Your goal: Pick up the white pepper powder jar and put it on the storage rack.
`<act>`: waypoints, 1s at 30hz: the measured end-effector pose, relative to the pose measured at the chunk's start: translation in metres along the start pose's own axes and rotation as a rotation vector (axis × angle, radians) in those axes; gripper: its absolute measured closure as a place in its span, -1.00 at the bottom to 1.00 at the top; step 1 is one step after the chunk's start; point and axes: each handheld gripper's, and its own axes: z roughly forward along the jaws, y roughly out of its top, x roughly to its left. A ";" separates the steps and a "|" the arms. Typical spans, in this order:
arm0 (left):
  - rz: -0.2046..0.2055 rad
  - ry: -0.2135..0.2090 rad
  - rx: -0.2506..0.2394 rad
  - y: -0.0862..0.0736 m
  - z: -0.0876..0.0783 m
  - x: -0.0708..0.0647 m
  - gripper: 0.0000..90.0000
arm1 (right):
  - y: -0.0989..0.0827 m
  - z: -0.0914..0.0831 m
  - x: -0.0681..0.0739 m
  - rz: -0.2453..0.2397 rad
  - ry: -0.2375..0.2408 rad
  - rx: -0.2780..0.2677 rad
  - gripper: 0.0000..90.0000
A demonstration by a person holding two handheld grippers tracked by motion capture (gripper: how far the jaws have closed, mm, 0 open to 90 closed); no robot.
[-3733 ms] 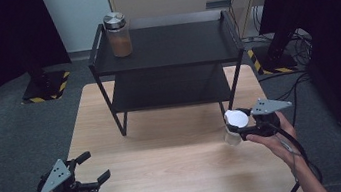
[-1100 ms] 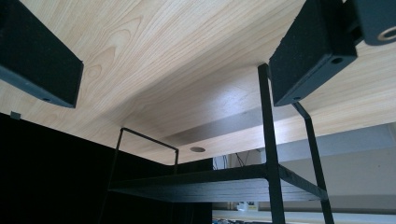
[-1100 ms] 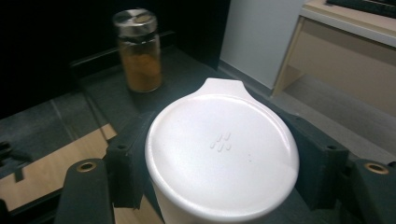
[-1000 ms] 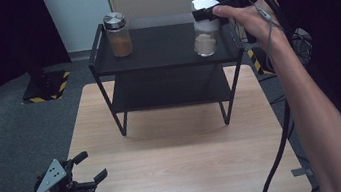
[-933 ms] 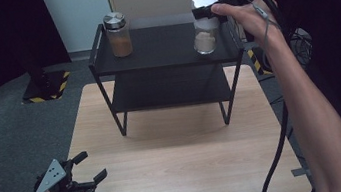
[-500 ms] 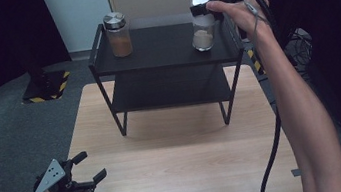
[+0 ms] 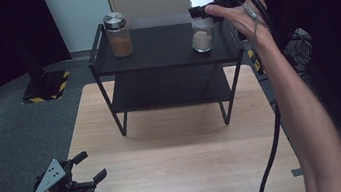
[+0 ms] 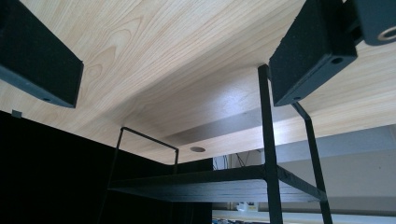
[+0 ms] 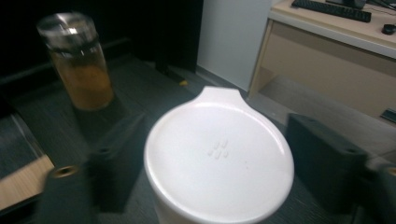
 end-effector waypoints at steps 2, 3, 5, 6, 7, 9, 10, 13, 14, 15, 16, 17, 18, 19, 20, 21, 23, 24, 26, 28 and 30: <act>-0.002 0.000 -0.001 0.000 0.000 0.000 -0.96 | -0.003 -0.006 0.004 -0.006 -0.029 -0.035 -0.79; -0.002 -0.001 0.000 0.000 0.000 0.000 -0.96 | -0.003 -0.009 0.003 0.012 -0.022 -0.046 -0.86; 0.000 -0.002 -0.001 0.000 0.000 0.000 -0.96 | -0.003 -0.017 0.002 0.027 -0.016 -0.070 -0.88; 0.001 -0.003 -0.002 0.000 0.000 0.000 -0.96 | -0.004 -0.022 0.003 0.028 -0.022 -0.087 -0.89; 0.002 -0.004 -0.003 0.000 0.000 0.000 -0.96 | -0.005 -0.026 0.003 0.040 -0.016 -0.105 -0.91; 0.002 -0.005 -0.002 0.000 0.000 0.000 -0.96 | -0.006 -0.034 0.004 0.045 -0.016 -0.122 -0.91; 0.003 -0.005 -0.001 0.000 0.001 0.000 -0.96 | -0.007 -0.038 0.005 0.040 -0.019 -0.126 -0.92; 0.003 -0.007 -0.002 0.001 0.001 -0.001 -0.96 | -0.011 -0.047 0.006 0.048 -0.016 -0.153 -0.92; 0.004 -0.007 -0.001 0.001 0.001 -0.001 -0.96 | -0.012 -0.050 0.006 0.048 -0.013 -0.157 -0.92; 0.003 -0.008 0.000 0.001 0.001 -0.001 -0.96 | -0.012 -0.053 0.006 0.046 -0.010 -0.155 -0.91; 0.004 -0.007 0.001 0.001 0.001 -0.001 -0.96 | -0.012 -0.055 0.007 0.044 -0.011 -0.155 -0.91; 0.002 -0.006 0.000 0.001 0.001 -0.001 -0.96 | -0.012 -0.057 0.007 0.041 -0.008 -0.158 -0.91; 0.000 -0.004 0.000 0.001 0.001 -0.001 -0.96 | -0.013 -0.058 0.006 0.043 -0.002 -0.159 -0.90; -0.002 -0.003 0.001 0.000 0.001 -0.001 -0.96 | -0.013 -0.060 0.007 0.040 -0.006 -0.159 -0.90; -0.004 -0.002 -0.001 0.000 0.001 -0.001 -0.96 | -0.014 -0.061 0.008 0.034 -0.013 -0.161 -0.91; -0.004 -0.002 -0.005 0.000 0.001 -0.001 -0.96 | -0.015 -0.063 0.007 0.038 -0.006 -0.165 -0.91; -0.005 -0.001 -0.005 0.000 0.001 -0.001 -0.96 | -0.017 -0.065 0.006 0.044 0.012 -0.168 -0.91; -0.008 -0.003 -0.007 0.000 0.001 -0.002 -0.96 | -0.018 -0.066 0.006 0.038 0.015 -0.162 -0.91; -0.002 -0.004 -0.002 0.001 0.003 -0.002 -0.96 | -0.021 -0.070 0.008 0.027 0.015 -0.163 -0.92; -0.003 -0.007 0.001 0.001 0.003 -0.002 -0.96 | -0.024 -0.075 0.008 0.021 0.029 -0.162 -0.92; 0.000 -0.007 -0.002 0.001 0.003 -0.002 -0.96 | -0.028 -0.081 0.010 0.008 0.031 -0.169 -0.92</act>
